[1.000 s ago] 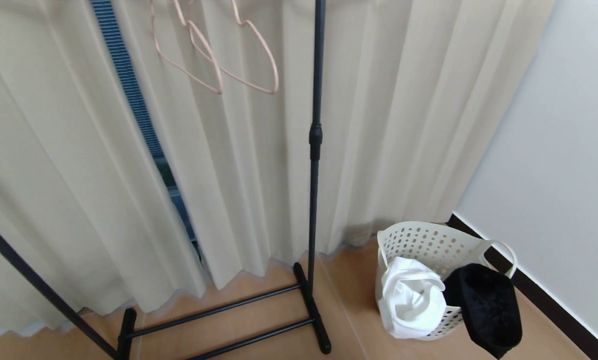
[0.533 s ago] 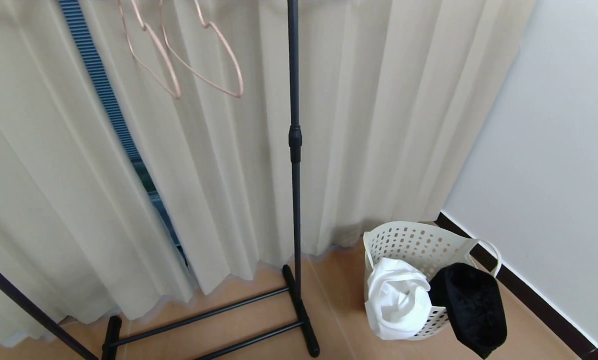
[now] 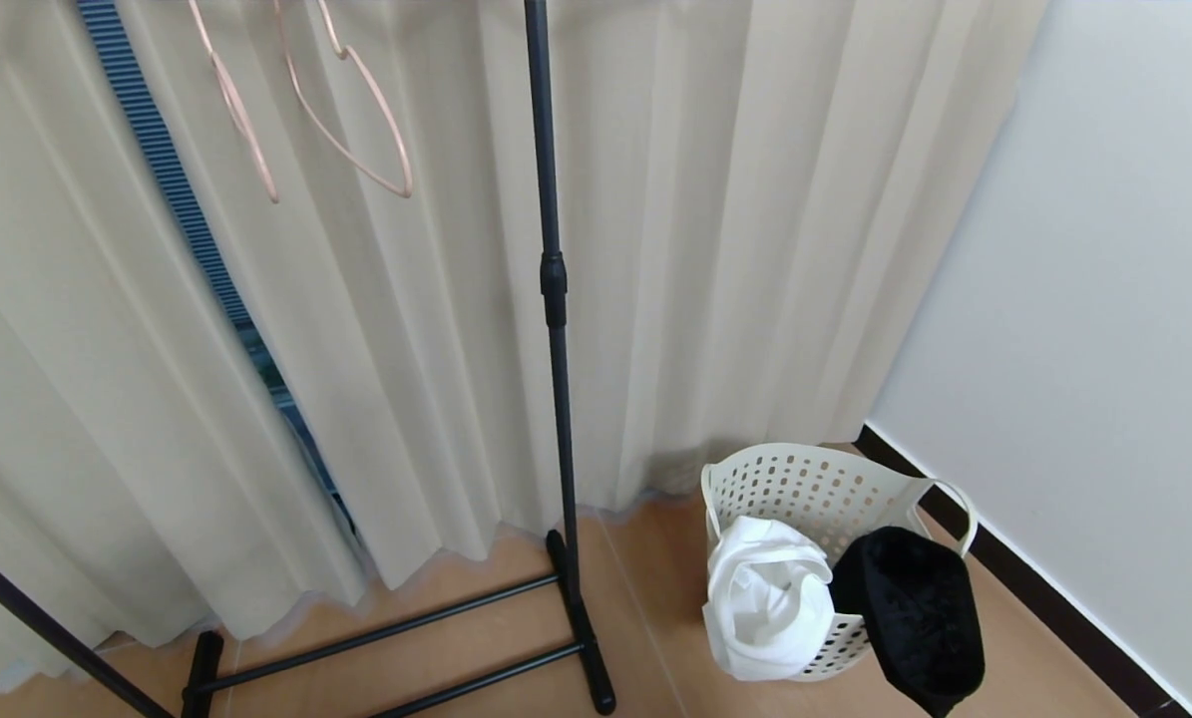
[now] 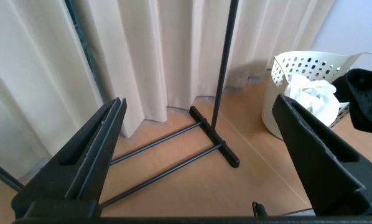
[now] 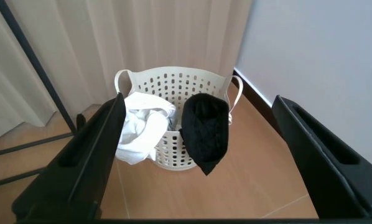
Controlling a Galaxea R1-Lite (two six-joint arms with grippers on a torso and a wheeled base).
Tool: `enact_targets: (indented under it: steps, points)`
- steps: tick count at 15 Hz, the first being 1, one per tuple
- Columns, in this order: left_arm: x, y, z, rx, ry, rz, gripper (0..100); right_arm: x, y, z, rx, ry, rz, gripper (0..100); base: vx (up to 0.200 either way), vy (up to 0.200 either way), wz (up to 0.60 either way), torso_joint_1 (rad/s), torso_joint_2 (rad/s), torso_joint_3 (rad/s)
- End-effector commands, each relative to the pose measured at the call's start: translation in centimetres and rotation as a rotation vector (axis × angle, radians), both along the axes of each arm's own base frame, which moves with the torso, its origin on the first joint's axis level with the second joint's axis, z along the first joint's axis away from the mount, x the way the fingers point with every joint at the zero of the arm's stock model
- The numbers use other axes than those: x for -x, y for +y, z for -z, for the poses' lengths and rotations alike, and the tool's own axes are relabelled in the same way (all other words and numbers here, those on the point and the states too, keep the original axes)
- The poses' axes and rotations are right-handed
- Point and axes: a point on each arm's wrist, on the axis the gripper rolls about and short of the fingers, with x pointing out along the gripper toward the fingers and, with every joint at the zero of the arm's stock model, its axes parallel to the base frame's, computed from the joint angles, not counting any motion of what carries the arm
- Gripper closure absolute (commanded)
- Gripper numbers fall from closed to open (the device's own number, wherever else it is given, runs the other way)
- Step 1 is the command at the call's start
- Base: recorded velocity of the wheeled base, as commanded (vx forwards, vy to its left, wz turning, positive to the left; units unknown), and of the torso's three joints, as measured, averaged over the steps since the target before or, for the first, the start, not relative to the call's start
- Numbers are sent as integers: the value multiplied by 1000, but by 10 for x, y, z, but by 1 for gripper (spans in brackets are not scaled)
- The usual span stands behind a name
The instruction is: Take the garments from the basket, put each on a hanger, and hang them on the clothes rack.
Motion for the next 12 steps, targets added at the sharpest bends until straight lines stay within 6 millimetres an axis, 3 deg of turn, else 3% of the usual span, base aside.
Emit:
enact_targets:
  steps: [1,12]
  points:
    - [0,0,0,0,1,0,0,0,0,0,1,2,0,0,0,0,0,0,0,0]
    - [0,0,0,5,0,0,0,-16,0,-17,7,178,-40,0,0,0,0,0,0,0]
